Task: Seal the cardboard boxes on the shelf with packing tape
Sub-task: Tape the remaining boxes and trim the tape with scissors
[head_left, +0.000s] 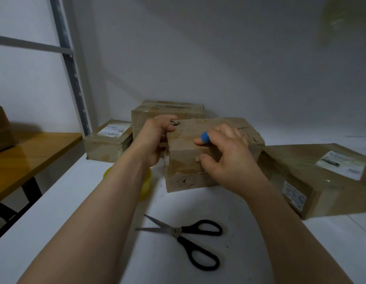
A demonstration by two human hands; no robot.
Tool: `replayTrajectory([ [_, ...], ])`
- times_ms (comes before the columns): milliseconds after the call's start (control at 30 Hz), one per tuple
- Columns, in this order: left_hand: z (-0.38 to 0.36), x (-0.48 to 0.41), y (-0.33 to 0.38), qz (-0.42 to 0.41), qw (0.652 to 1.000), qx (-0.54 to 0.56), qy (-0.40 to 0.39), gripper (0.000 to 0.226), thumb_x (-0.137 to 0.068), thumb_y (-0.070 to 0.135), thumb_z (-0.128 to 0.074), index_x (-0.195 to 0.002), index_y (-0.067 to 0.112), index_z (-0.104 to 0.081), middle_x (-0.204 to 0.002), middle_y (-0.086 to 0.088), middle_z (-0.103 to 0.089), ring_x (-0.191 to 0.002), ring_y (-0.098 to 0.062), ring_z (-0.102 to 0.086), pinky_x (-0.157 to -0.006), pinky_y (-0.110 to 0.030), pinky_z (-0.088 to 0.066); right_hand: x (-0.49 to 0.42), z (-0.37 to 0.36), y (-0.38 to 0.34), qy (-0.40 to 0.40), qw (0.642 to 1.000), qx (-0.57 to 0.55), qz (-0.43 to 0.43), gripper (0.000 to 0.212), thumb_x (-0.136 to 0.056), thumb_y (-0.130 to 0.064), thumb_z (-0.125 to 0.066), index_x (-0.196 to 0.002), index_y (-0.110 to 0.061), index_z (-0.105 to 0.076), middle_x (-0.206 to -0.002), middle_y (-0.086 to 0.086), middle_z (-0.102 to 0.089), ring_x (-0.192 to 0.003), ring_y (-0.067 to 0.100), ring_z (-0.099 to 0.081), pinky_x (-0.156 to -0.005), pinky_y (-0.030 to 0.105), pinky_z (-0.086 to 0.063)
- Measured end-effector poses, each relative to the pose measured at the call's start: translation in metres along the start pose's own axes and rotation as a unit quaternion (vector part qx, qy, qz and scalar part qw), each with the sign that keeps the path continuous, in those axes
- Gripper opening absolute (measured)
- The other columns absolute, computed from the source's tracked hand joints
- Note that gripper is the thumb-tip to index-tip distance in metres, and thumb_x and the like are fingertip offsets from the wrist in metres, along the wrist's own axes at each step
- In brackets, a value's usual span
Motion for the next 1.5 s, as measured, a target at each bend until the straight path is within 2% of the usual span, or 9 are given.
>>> replayTrajectory([
  [200,0.003,-0.008,-0.005,0.001,1.0,-0.03,0.009,0.03,-0.094,0.012,-0.049,-0.117,0.021,-0.067,-0.092,-0.001,-0.063,-0.083,-0.021,-0.056,-0.077,-0.039,-0.042,0.0,-0.003,-0.001,0.0,1.0,-0.002,-0.001,0.028,-0.084,-0.021,-0.064,-0.112,-0.025,-0.064,-0.109,-0.013,-0.046,-0.109,0.004,-0.037,-0.102,0.032,-0.025],
  [367,0.013,-0.011,-0.005,-0.075,0.995,-0.019,0.064,0.008,-0.094,0.012,-0.063,-0.095,0.018,-0.068,-0.077,0.003,-0.067,-0.063,-0.013,-0.061,-0.053,-0.026,-0.049,0.001,-0.006,-0.001,0.013,1.0,-0.004,-0.005,0.032,-0.082,-0.028,-0.057,-0.113,-0.025,-0.065,-0.108,-0.014,-0.049,-0.107,0.006,-0.041,-0.102,0.033,-0.028],
  [567,0.021,-0.007,-0.003,-0.162,0.977,-0.117,0.07,0.015,-0.095,0.025,-0.067,-0.092,0.013,-0.076,-0.09,-0.01,-0.075,-0.083,-0.026,-0.07,-0.081,-0.045,-0.059,0.001,-0.005,0.0,0.023,0.999,-0.024,-0.011,0.03,-0.084,-0.019,-0.059,-0.112,-0.022,-0.068,-0.11,-0.011,-0.054,-0.11,0.01,-0.045,-0.103,0.035,-0.031],
  [767,0.029,-0.016,0.013,-0.183,0.914,-0.361,0.014,0.023,-0.1,0.037,-0.056,-0.109,0.032,-0.077,-0.098,0.006,-0.075,-0.097,-0.019,-0.066,-0.091,-0.048,-0.056,-0.005,-0.008,-0.001,0.007,1.0,-0.014,-0.009,0.034,-0.083,-0.02,-0.057,-0.115,-0.021,-0.067,-0.113,-0.011,-0.054,-0.111,0.01,-0.044,-0.107,0.043,-0.035],
  [933,0.029,-0.022,0.003,-0.133,0.966,-0.224,-0.006,0.053,-0.091,0.032,-0.06,-0.144,0.028,-0.053,-0.121,-0.004,-0.068,-0.108,-0.017,-0.065,-0.097,-0.038,-0.053,-0.003,-0.01,0.001,0.025,1.0,-0.004,0.003,0.03,-0.084,-0.012,-0.063,-0.113,-0.021,-0.066,-0.11,-0.012,-0.053,-0.108,0.009,-0.043,-0.102,0.039,-0.035],
  [1033,0.018,-0.027,0.013,-0.093,0.979,-0.182,-0.016,0.033,-0.093,0.007,-0.061,-0.125,0.014,-0.067,-0.107,-0.006,-0.07,-0.094,-0.017,-0.066,-0.077,-0.024,-0.053,-0.002,-0.008,0.002,0.029,1.0,-0.003,0.008,0.032,-0.085,-0.009,-0.067,-0.114,-0.022,-0.067,-0.112,-0.015,-0.052,-0.108,0.005,-0.041,-0.101,0.032,-0.031],
  [1133,0.016,-0.034,0.019,-0.071,0.975,-0.208,-0.013,0.019,-0.089,0.007,-0.067,-0.104,0.015,-0.075,-0.104,-0.005,-0.073,-0.099,-0.021,-0.068,-0.082,-0.031,-0.056,-0.001,-0.009,0.003,0.029,1.0,0.005,0.008,0.031,-0.086,-0.01,-0.066,-0.115,-0.022,-0.067,-0.114,-0.014,-0.054,-0.109,0.005,-0.041,-0.099,0.026,-0.026],
  [1300,0.023,-0.039,0.019,-0.085,0.973,-0.211,-0.022,0.012,-0.095,0.017,-0.067,-0.1,0.014,-0.078,-0.099,-0.001,-0.076,-0.098,-0.018,-0.071,-0.086,-0.032,-0.057,-0.001,-0.012,0.005,0.028,1.0,0.005,0.006,0.031,-0.086,-0.011,-0.065,-0.115,-0.02,-0.067,-0.116,-0.01,-0.056,-0.108,0.005,-0.04,-0.1,0.009,-0.017],
  [1500,0.025,-0.036,0.013,-0.158,0.953,-0.256,-0.044,0.029,-0.103,0.041,-0.052,-0.102,0.027,-0.078,-0.097,0.002,-0.077,-0.095,-0.016,-0.072,-0.089,-0.039,-0.058,-0.002,-0.01,0.003,0.025,1.0,0.008,0.002,0.029,-0.087,-0.011,-0.066,-0.115,-0.02,-0.066,-0.117,-0.013,-0.054,-0.109,0.002,-0.037,-0.099,0.023,-0.024],
])
Point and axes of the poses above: each hand's wrist, its own x-axis away from the middle knuckle, its own z-axis out of the back of the hand, y = z × x, the point moved 5 cm from there along -x, towards the middle knuckle
